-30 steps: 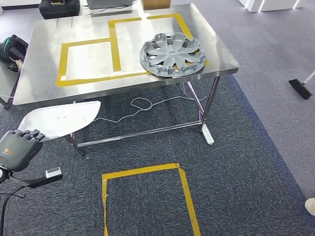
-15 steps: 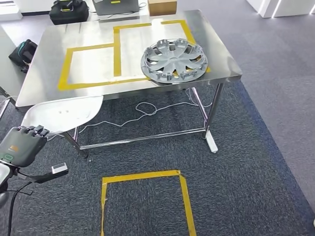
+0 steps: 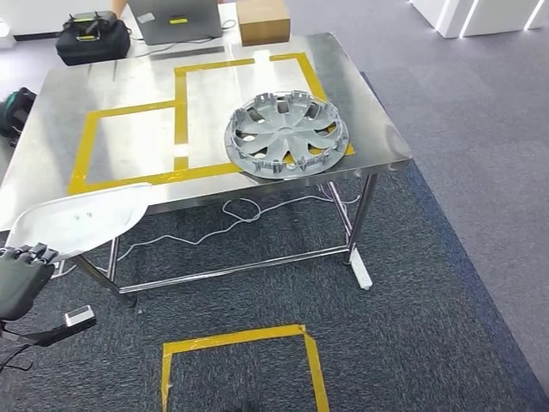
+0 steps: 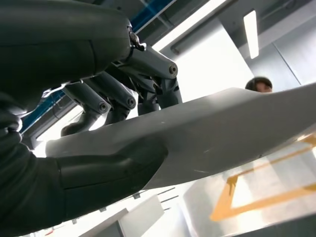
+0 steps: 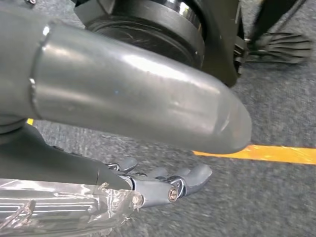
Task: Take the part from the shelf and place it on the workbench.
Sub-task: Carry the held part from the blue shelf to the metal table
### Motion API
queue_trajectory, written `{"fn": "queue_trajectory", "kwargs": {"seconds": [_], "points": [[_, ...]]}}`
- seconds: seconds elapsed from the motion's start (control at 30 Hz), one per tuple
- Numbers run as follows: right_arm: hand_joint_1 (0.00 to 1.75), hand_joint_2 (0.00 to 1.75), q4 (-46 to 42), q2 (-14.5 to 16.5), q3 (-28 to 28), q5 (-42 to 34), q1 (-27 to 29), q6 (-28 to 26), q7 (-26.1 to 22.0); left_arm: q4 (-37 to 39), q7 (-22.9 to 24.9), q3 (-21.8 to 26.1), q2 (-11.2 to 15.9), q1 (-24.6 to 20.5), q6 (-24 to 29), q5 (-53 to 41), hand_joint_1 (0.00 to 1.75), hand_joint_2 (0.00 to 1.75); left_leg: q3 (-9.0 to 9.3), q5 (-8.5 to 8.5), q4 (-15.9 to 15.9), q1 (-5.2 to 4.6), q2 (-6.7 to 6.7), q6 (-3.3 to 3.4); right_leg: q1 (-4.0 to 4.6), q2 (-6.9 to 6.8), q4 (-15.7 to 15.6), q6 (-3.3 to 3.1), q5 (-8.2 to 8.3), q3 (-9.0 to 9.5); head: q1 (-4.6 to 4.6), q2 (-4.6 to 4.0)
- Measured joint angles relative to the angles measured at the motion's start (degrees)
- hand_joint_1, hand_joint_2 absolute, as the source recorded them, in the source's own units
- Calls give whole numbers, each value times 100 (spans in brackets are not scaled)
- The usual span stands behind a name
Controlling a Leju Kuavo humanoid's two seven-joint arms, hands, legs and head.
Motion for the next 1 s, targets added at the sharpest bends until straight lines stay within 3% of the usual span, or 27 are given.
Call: {"fn": "queue_trajectory", "kwargs": {"seconds": [0.03,0.07,0.1,0.17,0.2,0.23,0.27,0.33,0.37,0.4,0.47,0.5,0.53,0.57,0.63,0.7,0.77,0.8,0.83,0.87,0.9,0.93,0.97,1.0], "points": [[0,0,-8,-13,2,2,-13,-2,-2,-10,0,17,2,20,3,-4,175,175,32,119,-78,-3,-3,-4,21,-2,-23,33,-54,139,1,0],[0,0,-15,-27,2,2,-36,-4,-2,-26,1,38,6,27,6,-7,175,175,102,90,-48,1,-18,-14,31,-2,35,63,-39,198,15,1],[0,0,-22,-36,2,3,-63,-5,-3,-44,2,63,8,35,8,-8,175,175,192,38,-10,8,-36,-11,36,-11,262,92,78,166,38,1],[0,0,-31,-39,-3,4,-130,-6,-4,-68,4,106,10,35,13,-9,175,175,427,-78,7,-3,-59,43,47,-55,1143,131,310,-297,80,1],[0,0,-34,-39,-4,5,-149,-5,-4,-73,5,112,10,42,14,-10,175,175,550,-184,0,-16,-61,83,62,-86,1589,129,276,-633,94,0],[0,0,-38,-40,-6,5,-152,-5,-1,-74,5,109,10,47,15,-11,175,175,670,-296,-3,-39,-63,120,86,-107,1894,113,92,-969,108,-1],[0,0,-40,-40,-5,4,-140,-3,3,-74,5,106,10,53,14,-12,175,175,796,-407,-5,-67,-70,158,120,-115,2050,87,-205,-1273,120,0],[0,0,-44,-41,2,6,-98,-1,9,-75,5,104,9,67,10,-13,175,175,1094,-632,-21,-140,-91,223,211,-112,1979,-12,-771,-1734,136,0],[0,0,-48,-41,6,7,-84,-2,10,-75,6,105,7,70,3,-13,175,175,1262,-739,-47,-185,-100,250,267,-108,1801,-92,-841,-1894,138,0],[0,0,-56,-44,10,9,-75,-9,10,-75,7,106,0,73,-7,-12,175,175,1430,-836,-92,-228,-104,274,337,-100,1539,-204,-642,-2004,138,0],[0,0,-101,-96,22,21,-62,-46,12,-75,12,109,-53,72,-44,-7,175,175,1719,-1006,-209,-266,-132,306,506,-29,871,-460,501,-2061,108,0],[0,0,-154,-141,31,29,-57,-87,14,-82,16,113,-87,67,-66,1,175,175,1839,-1107,-274,-271,-154,312,575,27,600,-538,1018,-2020,89,0],[0,0,-223,-199,38,38,-58,-139,16,-100,20,130,-110,71,-86,9,175,175,1944,-1136,-286,-265,-179,311,621,77,399,-570,1352,-1963,73,0],[0,0,-309,-243,43,46,-65,-195,18,-124,26,165,-115,66,-101,15,175,175,2006,-1134,-258,-277,-211,297,630,115,298,-564,1423,-1867,78,0],[0,0,-468,-320,42,53,-104,-294,18,-167,40,253,-110,59,-114,18,175,175,1985,-1028,19,-291,-202,257,576,84,196,-568,1446,-1686,98,0],[0,0,-596,-367,44,59,-127,-357,18,-178,55,310,-123,42,-133,28,175,175,1672,-1120,567,-276,-161,165,495,30,174,-577,1486,-1576,77,-1],[0,0,-688,-391,51,62,-111,-416,27,-180,61,325,-159,88,-196,133,175,175,1220,-1508,1109,-195,-121,51,419,1,182,-534,1453,-1550,56,-1],[0,0,-730,-395,57,63,-99,-441,33,-180,62,331,-186,120,-243,237,175,175,1036,-1744,1234,-144,-110,-5,376,0,190,-496,1420,-1539,62,-2],[0,0,-771,-395,63,66,-90,-463,40,-181,62,344,-217,146,-288,368,175,175,922,-1894,1219,-92,-101,-63,331,1,206,-456,1372,-1520,62,-2],[0,0,-811,-395,68,71,-87,-482,49,-185,61,366,-251,161,-322,490,175,175,878,-1894,1066,-43,-93,-123,283,4,234,-412,1313,-1493,61,-1],[0,0,-844,-396,72,77,-87,-501,54,-194,58,394,-284,173,-338,579,175,175,896,-1701,790,7,-86,-191,235,6,277,-360,1242,-1462,61,-2],[0,0,-873,-406,76,84,-84,-523,60,-203,53,422,-322,187,-345,649,175,175,947,-1319,439,60,-71,-266,201,9,324,-301,1165,-1454,56,-2],[0,0,-898,-420,81,92,-82,-546,64,-212,48,448,-366,199,-349,689,175,175,986,-975,150,88,-42,-305,176,16,387,-246,1089,-1429,39,-2],[0,0,-928,-438,86,100,-84,-566,66,-220,44,468,-410,220,-354,721,175,175,1011,-714,-37,101,-22,-298,165,21,433,-187,1017,-1419,27,-2]]}}
